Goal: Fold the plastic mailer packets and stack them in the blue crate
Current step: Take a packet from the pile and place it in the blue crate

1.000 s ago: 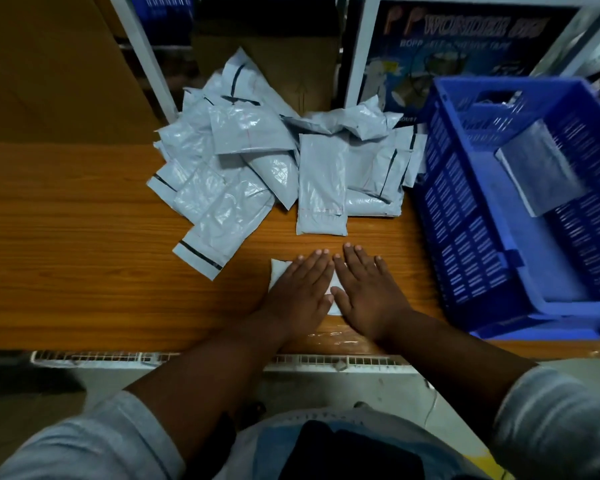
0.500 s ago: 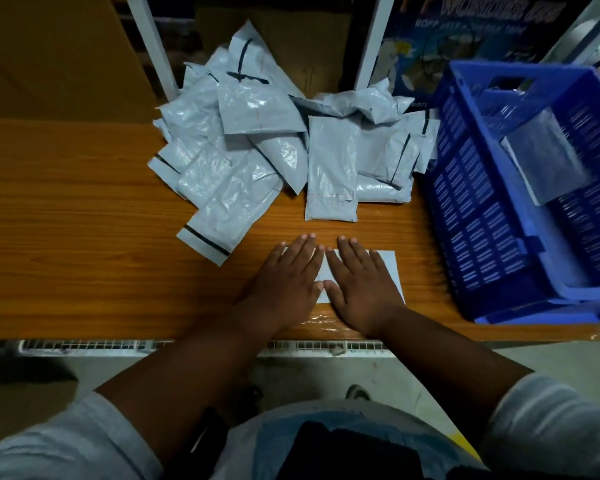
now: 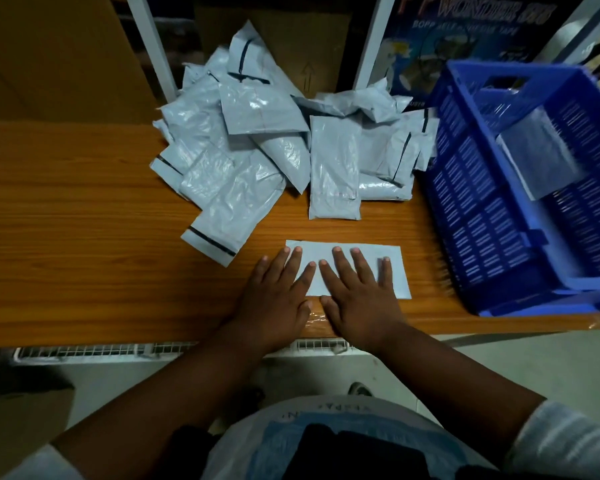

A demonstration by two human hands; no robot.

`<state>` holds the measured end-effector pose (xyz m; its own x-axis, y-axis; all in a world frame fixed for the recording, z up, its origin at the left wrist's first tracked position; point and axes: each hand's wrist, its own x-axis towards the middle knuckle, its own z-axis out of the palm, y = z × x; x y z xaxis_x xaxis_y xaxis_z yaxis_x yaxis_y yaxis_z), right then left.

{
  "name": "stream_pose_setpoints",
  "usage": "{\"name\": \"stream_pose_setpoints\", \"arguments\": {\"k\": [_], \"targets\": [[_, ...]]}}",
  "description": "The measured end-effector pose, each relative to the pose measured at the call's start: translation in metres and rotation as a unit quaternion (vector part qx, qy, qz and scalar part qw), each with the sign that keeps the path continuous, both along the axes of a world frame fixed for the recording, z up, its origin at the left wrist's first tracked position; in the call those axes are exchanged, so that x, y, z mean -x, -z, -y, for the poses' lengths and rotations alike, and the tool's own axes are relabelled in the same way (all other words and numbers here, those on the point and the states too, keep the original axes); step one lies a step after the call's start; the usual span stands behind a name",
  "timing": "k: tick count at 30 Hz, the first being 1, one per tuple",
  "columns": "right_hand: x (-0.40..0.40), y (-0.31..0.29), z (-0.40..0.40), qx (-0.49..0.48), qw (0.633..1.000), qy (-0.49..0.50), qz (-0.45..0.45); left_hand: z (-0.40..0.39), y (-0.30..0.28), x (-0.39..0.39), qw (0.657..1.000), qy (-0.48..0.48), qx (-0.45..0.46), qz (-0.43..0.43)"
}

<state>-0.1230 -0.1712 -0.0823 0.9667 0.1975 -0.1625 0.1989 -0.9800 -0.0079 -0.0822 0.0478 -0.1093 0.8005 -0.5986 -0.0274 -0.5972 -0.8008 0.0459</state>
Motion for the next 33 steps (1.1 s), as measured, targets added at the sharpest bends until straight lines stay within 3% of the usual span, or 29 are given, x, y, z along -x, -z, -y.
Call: {"name": "stream_pose_setpoints", "arguments": {"k": [9,12,14,16,19,21,26,29,31,33], "targets": [[-0.013,0.010,0.021,-0.118,0.991,0.015,-0.066,0.016,-0.018,-0.005,0.999,-0.015,0.039,-0.006],[-0.017,0.004,0.023,-0.191,0.979,0.028,-0.069,0.039,-0.028,-0.009,0.997,0.027,0.069,0.018],[-0.016,-0.003,0.023,-0.229,0.970,0.047,-0.060,0.056,-0.025,-0.011,0.997,0.059,0.057,-0.012],[-0.011,-0.006,0.029,-0.182,0.982,0.037,-0.021,0.067,-0.017,-0.011,0.998,0.043,0.028,-0.032],[0.010,-0.003,0.049,-0.039,0.999,-0.011,0.029,0.070,-0.011,-0.010,0.999,0.029,0.012,-0.015],[0.023,0.004,0.059,-0.029,0.999,-0.033,0.018,0.068,-0.008,-0.010,0.999,0.035,0.015,-0.006],[0.005,0.000,0.068,-0.106,0.989,-0.022,-0.102,0.067,-0.006,-0.012,0.999,0.037,0.023,-0.008],[-0.010,-0.035,0.085,-0.243,0.941,0.012,-0.237,0.071,-0.012,-0.013,0.999,0.031,0.025,-0.015],[-0.015,-0.047,0.097,-0.351,0.905,0.045,-0.234,0.077,-0.022,-0.013,0.998,0.040,0.040,-0.003],[-0.014,-0.046,0.109,-0.382,0.908,0.075,-0.152,0.087,-0.030,-0.013,0.997,0.073,0.020,-0.002]]}}
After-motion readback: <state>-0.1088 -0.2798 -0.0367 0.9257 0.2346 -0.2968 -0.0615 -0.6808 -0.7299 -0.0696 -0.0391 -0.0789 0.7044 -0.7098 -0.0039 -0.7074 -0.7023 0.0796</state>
